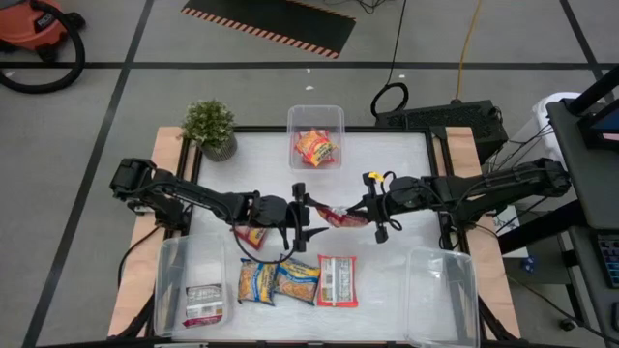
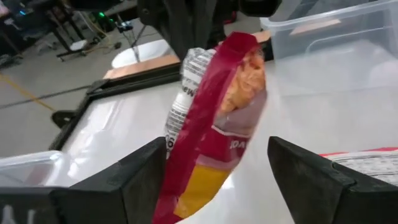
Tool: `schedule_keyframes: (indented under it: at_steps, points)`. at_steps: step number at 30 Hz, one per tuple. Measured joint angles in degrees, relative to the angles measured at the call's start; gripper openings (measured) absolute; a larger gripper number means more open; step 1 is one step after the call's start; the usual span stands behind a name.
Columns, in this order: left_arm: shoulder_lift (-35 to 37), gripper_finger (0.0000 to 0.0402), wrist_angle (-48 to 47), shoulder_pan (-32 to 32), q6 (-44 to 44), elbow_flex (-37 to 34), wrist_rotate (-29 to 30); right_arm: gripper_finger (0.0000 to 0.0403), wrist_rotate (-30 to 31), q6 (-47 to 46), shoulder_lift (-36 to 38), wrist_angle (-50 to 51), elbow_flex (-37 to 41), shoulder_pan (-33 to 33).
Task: Sort Maruchan noodles
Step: Put the right red noodle pack into the bottom left transparent bin
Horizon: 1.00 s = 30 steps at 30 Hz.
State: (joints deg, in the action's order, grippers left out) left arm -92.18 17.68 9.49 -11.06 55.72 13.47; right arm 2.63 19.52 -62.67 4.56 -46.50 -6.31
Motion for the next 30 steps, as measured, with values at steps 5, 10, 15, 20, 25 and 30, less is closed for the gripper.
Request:
schedule_keyframes:
  at_steps: [5,10,15,20,25,30]
  points:
    - [0.0,0.0342,0.39,-0.41,0.03,0.0,1.07,0.0,0.0,-0.07,0.0,0.0,0.0,0.0]
    - [-0.38,0.0387,0.51,-1.14,0.75,0.0,2.53,0.0,0.02,0.36,0.0,-0.02,0.0,0.0]
    - [-1.03,0.039,1.01,-1.5,-0.46,0.0,1.93,0.0,0.02,-0.17,0.0,-0.02,0.0,0.0]
    - [-2.95,0.039,3.24,-1.16,-3.71,0.05,-0.82,0.0,0.02,-0.64,0.0,-0.03,0.0,0.0]
    - [-6.76,0.039,9.32,-1.27,-8.21,-0.09,-1.2,0.0,-1.38,-0.82,-0.74,-0.45,0.0,0.0]
    - [-8.29,0.039,13.73,-1.45,-11.62,0.01,-1.54,0.0,-2.91,0.05,-2.63,-1.69,0.0,0.0]
